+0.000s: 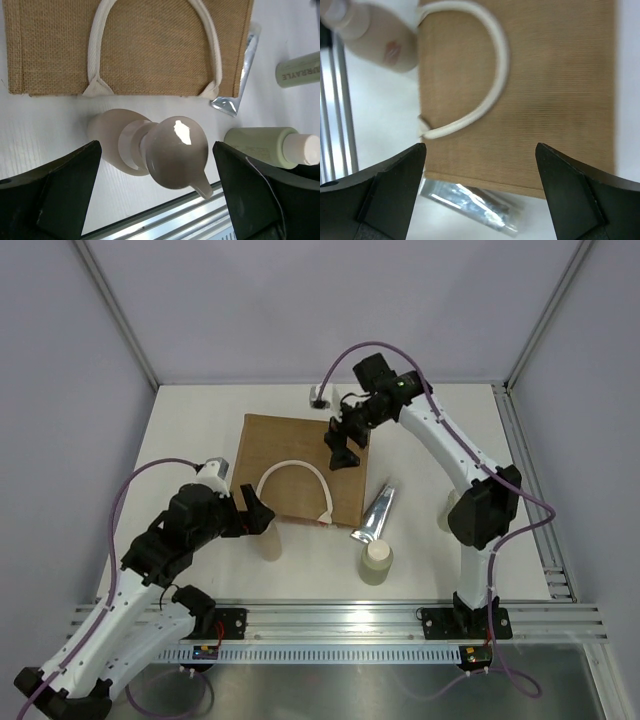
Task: Place the personal care products into the canvas bag
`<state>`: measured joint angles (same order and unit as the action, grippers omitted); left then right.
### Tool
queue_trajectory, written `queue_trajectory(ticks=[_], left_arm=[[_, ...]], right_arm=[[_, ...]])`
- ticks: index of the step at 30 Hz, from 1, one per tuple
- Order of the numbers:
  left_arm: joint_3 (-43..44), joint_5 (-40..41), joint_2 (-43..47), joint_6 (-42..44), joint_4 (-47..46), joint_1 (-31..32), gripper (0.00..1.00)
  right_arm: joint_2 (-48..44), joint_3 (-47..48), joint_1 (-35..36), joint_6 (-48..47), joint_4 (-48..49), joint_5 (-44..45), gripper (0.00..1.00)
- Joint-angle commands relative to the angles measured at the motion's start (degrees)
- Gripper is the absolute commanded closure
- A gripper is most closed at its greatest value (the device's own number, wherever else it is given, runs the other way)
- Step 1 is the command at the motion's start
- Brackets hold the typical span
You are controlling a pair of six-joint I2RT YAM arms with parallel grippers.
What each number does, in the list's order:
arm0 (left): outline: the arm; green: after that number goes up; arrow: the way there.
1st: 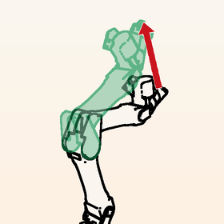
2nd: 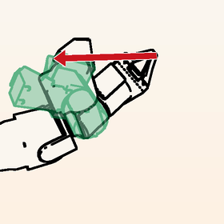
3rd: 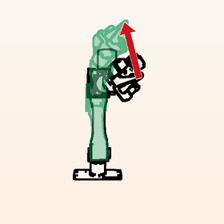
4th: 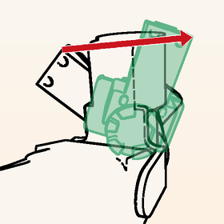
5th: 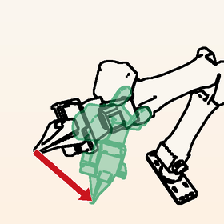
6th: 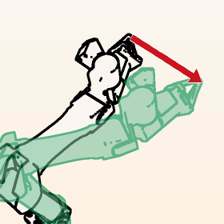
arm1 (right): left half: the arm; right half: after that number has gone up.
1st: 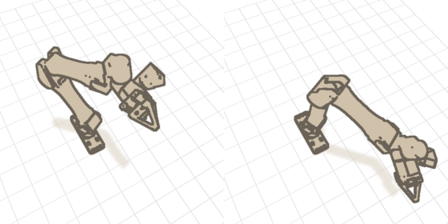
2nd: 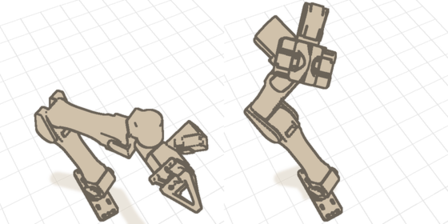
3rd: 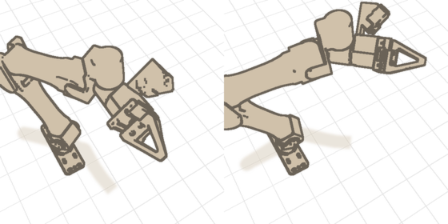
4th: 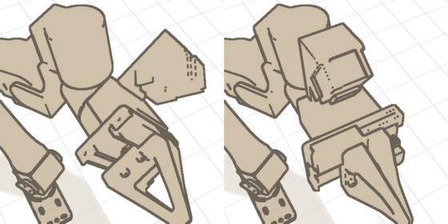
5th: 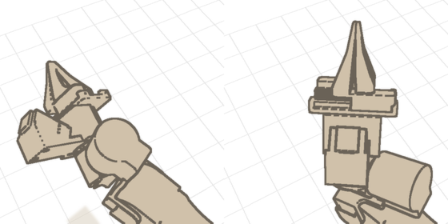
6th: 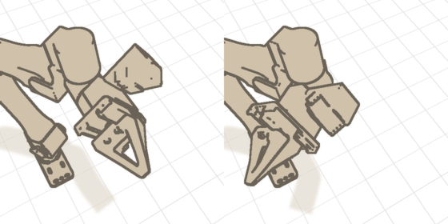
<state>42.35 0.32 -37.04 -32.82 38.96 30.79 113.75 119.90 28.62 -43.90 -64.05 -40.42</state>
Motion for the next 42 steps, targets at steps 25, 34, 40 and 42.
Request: queue_trajectory(ticks=[25, 34, 40, 42], left_arm=[[5.11, 15.77, 21.39, 0.83, 6.04, 0.06, 0.01], [4.50, 14.98, 22.54, 0.91, 5.34, 0.06, 0.01], [4.50, 14.27, 22.89, 0.74, 5.42, 0.06, 0.01], [3.97, 14.10, 23.15, 0.48, 5.25, 0.06, 0.01]], right_arm=[[-11.62, -46.69, 30.00, 20.50, 54.93, 55.30, 0.05], [-20.85, -42.73, 29.65, 20.87, 37.25, 30.69, 0.01], [-14.20, -46.24, 29.65, 22.45, 44.08, 48.28, 0.01], [-12.86, -47.64, 29.65, 22.98, 46.63, 50.00, 0.00]])
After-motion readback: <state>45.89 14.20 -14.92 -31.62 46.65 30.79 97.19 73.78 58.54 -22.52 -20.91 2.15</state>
